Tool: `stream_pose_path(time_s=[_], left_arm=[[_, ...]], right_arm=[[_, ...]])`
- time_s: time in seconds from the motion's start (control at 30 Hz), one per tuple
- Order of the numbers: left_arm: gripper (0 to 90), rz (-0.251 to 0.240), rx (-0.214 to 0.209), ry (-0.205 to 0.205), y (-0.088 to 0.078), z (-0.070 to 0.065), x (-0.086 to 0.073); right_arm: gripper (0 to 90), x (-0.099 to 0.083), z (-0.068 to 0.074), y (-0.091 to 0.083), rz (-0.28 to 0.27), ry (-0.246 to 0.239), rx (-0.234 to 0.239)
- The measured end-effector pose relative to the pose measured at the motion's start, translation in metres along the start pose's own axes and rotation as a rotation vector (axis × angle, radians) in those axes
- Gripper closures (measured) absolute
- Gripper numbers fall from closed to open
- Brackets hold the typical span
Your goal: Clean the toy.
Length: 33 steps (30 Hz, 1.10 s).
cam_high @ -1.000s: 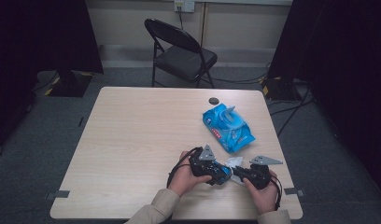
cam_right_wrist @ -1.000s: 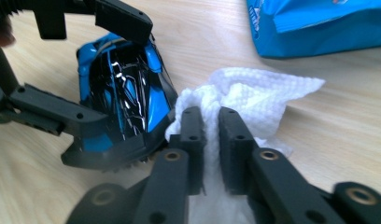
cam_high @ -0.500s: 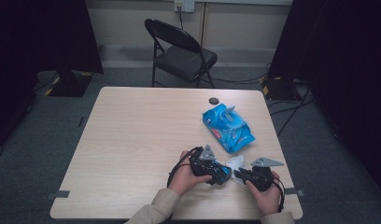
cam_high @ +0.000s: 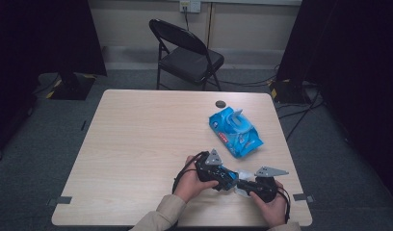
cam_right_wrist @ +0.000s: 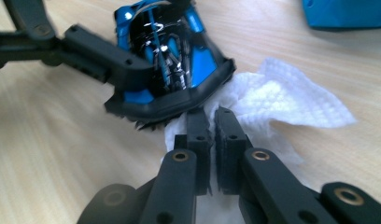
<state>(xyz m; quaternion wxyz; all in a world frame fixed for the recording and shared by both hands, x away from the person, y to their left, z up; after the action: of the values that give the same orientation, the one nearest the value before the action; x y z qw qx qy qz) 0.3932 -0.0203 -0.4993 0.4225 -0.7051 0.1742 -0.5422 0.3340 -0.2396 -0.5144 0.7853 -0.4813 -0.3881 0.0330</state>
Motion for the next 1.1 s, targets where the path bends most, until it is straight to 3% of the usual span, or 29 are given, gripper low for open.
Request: stream_pose_path(time_s=[0.27,0.63,0.87,1.1], left_arm=[[14.5,-0.005,0.002,-0.004,0.0,0.0,0.0],[14.7,0.003,0.01,0.005,0.001,-0.001,0.001],[14.7,0.001,0.008,0.004,0.001,-0.002,0.001],[14.7,0.0,0.009,0.004,0.001,-0.002,0.001]], right_arm=[[86.8,-0.005,0.011,-0.003,0.038,-0.055,0.037],[86.7,-0.004,0.038,0.004,0.066,-0.123,0.089],[86.7,-0.003,0.046,0.007,0.073,-0.15,0.126],[86.7,0.007,0.052,-0.007,0.029,-0.17,0.156]])
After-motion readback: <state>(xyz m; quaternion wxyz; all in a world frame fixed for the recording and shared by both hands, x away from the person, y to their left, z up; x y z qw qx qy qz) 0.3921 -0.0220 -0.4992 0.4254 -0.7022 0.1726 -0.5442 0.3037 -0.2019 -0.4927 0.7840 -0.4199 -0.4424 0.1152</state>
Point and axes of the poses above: each handheld gripper's, and its own axes: y roughly forward along the jaws, x roughly out of its top, z roughly to its left, the point moved 1 cm from there along y, roughly forward along the jaws, and after that the axes turned 14 degrees about z, right-handed, at the moved point
